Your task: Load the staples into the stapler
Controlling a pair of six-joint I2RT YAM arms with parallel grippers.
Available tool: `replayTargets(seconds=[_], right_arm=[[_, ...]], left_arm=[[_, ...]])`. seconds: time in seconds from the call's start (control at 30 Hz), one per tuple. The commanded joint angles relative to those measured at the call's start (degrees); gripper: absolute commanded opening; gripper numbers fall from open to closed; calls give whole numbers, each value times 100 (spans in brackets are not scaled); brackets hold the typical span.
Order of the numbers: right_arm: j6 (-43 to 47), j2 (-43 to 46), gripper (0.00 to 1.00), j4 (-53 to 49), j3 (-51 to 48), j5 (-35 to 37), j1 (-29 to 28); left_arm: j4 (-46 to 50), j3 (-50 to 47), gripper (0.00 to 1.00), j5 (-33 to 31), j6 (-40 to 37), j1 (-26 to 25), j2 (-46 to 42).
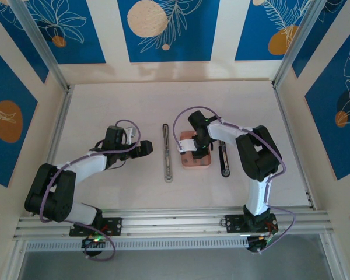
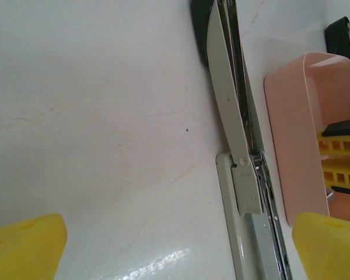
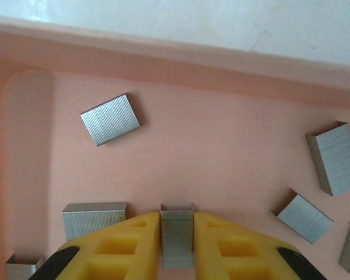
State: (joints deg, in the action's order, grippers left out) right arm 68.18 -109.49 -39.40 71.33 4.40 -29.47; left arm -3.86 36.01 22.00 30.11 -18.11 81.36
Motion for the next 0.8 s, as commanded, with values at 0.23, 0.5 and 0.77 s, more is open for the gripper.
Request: replayTargets(seconds=[0.23,0.5,0.77], right_arm=[[-862,383,18,311,-102,-430,27],[-3115,1799,16,651,-461,-1065,214],[-6008,3475,14,1240,-1722,-581,-144]], left_arm=[[261,165,99,-145,-68,66,-156],[661,231,98,-354,-378,62,-858],[759,177,98,-382,-464,-8,-1304]])
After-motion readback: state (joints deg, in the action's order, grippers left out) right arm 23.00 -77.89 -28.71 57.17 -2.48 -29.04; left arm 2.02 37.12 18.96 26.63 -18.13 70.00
